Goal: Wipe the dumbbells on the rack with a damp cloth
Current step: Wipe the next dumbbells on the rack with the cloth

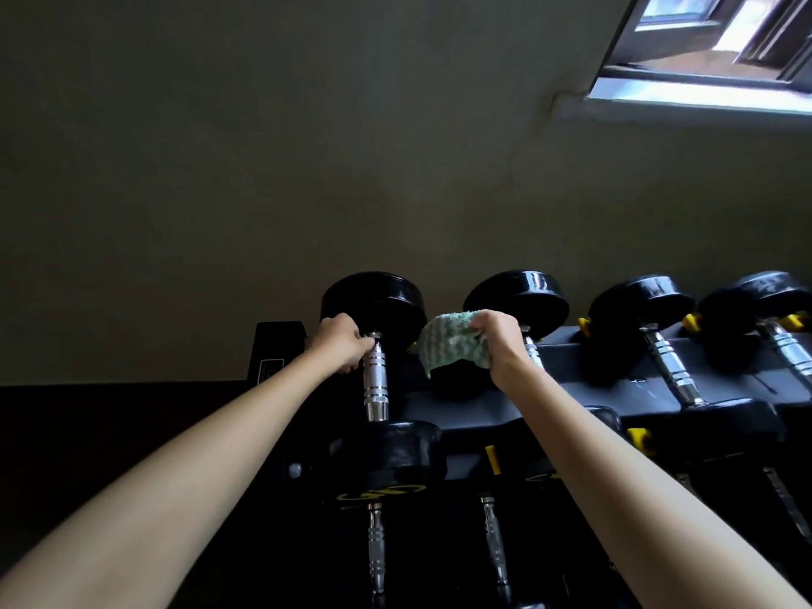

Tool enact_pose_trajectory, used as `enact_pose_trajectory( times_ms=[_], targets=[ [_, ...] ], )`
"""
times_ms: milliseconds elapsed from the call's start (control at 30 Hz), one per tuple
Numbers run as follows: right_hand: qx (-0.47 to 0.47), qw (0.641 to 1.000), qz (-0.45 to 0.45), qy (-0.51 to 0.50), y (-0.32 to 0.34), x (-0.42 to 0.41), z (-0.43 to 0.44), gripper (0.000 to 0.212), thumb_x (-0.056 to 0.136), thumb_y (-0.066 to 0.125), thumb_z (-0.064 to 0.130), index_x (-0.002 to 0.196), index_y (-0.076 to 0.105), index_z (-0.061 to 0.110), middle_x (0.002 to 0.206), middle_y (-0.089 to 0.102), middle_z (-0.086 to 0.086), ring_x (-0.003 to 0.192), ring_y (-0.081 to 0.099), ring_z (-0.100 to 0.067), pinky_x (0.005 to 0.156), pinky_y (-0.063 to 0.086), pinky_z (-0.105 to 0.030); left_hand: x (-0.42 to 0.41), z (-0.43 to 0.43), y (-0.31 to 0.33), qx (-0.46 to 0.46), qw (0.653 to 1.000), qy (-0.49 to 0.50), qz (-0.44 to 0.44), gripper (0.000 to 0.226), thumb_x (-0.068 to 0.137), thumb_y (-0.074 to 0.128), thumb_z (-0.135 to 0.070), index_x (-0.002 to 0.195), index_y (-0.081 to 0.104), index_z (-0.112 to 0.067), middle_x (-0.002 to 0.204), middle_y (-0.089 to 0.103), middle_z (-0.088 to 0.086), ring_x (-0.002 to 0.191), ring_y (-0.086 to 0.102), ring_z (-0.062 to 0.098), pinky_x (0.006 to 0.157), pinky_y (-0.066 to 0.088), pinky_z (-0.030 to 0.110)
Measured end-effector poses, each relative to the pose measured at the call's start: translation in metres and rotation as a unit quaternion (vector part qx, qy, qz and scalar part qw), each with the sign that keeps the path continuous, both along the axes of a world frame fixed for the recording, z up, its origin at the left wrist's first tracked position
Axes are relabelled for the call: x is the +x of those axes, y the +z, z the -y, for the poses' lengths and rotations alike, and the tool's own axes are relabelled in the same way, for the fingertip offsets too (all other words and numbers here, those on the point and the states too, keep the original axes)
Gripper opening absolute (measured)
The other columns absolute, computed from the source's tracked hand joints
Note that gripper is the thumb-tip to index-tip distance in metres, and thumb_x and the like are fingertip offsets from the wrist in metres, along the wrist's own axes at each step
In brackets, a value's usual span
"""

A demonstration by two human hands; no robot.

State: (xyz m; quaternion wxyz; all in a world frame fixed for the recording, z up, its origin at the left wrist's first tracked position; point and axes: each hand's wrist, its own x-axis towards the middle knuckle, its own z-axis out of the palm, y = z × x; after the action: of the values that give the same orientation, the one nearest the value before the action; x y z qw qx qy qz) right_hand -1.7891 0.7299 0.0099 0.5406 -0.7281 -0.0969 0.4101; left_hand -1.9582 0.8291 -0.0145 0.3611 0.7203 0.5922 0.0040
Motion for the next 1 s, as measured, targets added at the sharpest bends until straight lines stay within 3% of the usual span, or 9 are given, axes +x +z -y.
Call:
enact_pose_trajectory(
  times_ms=[100,167,200,300,433,567,733,900,1000],
  targets=[
    [0.030,0.995,-0.090,0.018,0.016,0.009,0.011,0.016,0.075,0.043,0.002,0.062,0.043,0.012,0.058,0.052,-0.005,0.048,0.052,-0.021,0.052,0.044,-0.024,0.005,0.004,0.029,-0.065,0.980,-0.004,0.186,0.017,0.094,0.044,-0.005,0.095,0.061,-0.005,0.068,0.062,0.007,0.054,0.058,0.013,0.052,0.052,0.022],
    [0.058,0.985,-0.148,0.059,0.025,0.008,0.014,0.010,0.062,0.046,0.008,0.068,0.043,0.014,0.069,0.055,-0.006,0.053,0.055,-0.022,0.056,0.048,-0.025,0.005,0.011,0.053,-0.121,0.952,-0.053,0.278,0.016,0.097,0.045,-0.012,0.107,0.057,-0.009,0.084,0.063,0.004,0.074,0.061,0.011,0.063,0.054,0.022],
    [0.076,0.978,-0.175,0.081,0.029,0.007,0.015,0.022,0.053,0.049,0.010,0.074,0.044,0.013,0.076,0.056,-0.009,0.058,0.056,-0.024,0.060,0.049,-0.027,0.004,0.015,0.063,-0.144,0.942,-0.084,0.292,0.017,0.097,0.048,-0.020,0.107,0.057,-0.012,0.091,0.063,0.000,0.084,0.060,0.009,0.072,0.053,0.025],
    [0.122,0.956,-0.231,0.134,0.039,0.001,0.013,0.028,0.062,0.048,0.013,0.087,0.054,0.004,0.083,0.063,-0.013,0.067,0.061,-0.026,0.070,0.049,-0.032,-0.003,0.018,0.073,-0.174,0.935,-0.144,0.274,0.012,0.090,0.059,-0.029,0.090,0.060,-0.017,0.094,0.064,-0.002,0.093,0.061,0.011,0.090,0.047,0.033],
    [0.100,0.958,-0.172,0.206,0.032,-0.013,0.004,0.009,0.087,0.050,0.003,0.084,0.058,0.005,0.081,0.065,-0.010,0.068,0.064,-0.019,0.069,0.055,-0.031,-0.023,0.011,0.066,-0.195,0.925,-0.035,0.324,0.012,0.083,0.066,-0.008,0.088,0.055,-0.011,0.085,0.065,0.004,0.078,0.064,0.016,0.066,0.056,0.027],
    [0.039,0.982,-0.070,0.174,0.001,-0.024,-0.013,0.014,0.084,0.058,-0.008,0.081,0.054,0.005,0.083,0.062,-0.012,0.068,0.062,-0.020,0.059,0.056,-0.031,-0.036,0.007,0.038,-0.148,0.936,0.064,0.313,0.014,0.083,0.065,-0.002,0.096,0.062,-0.006,0.082,0.064,0.004,0.073,0.061,0.012,0.058,0.056,0.022],
    [-0.023,0.993,0.013,0.115,-0.050,-0.035,-0.036,0.020,0.081,0.069,0.005,0.088,0.051,0.010,0.096,0.062,-0.016,0.087,0.064,-0.030,0.079,0.055,-0.047,-0.026,0.003,-0.012,0.049,0.970,0.156,0.180,0.021,0.082,0.068,-0.013,0.099,0.059,-0.004,0.088,0.059,0.008,0.082,0.054,0.019,0.066,0.037,0.026],
    [-0.036,0.997,0.012,0.061,-0.073,-0.045,-0.054,0.024,0.082,0.068,0.012,0.072,0.047,0.014,0.076,0.054,-0.006,0.070,0.052,-0.019,0.063,0.043,-0.029,-0.014,0.002,-0.041,0.058,0.954,0.245,0.160,0.015,0.084,0.057,-0.003,0.090,0.044,-0.009,0.091,0.055,0.014,0.086,0.055,0.030,0.064,0.034,0.028],
    [-0.066,0.996,-0.031,0.054,-0.084,-0.051,-0.059,0.020,0.082,0.068,0.012,0.076,0.048,0.012,0.076,0.051,-0.009,0.075,0.050,-0.023,0.069,0.044,-0.033,-0.006,-0.002,-0.048,0.027,0.930,0.313,0.192,0.009,0.084,0.056,0.000,0.091,0.053,-0.004,0.097,0.059,0.018,0.097,0.058,0.033,0.067,0.037,0.029]
  ],
)
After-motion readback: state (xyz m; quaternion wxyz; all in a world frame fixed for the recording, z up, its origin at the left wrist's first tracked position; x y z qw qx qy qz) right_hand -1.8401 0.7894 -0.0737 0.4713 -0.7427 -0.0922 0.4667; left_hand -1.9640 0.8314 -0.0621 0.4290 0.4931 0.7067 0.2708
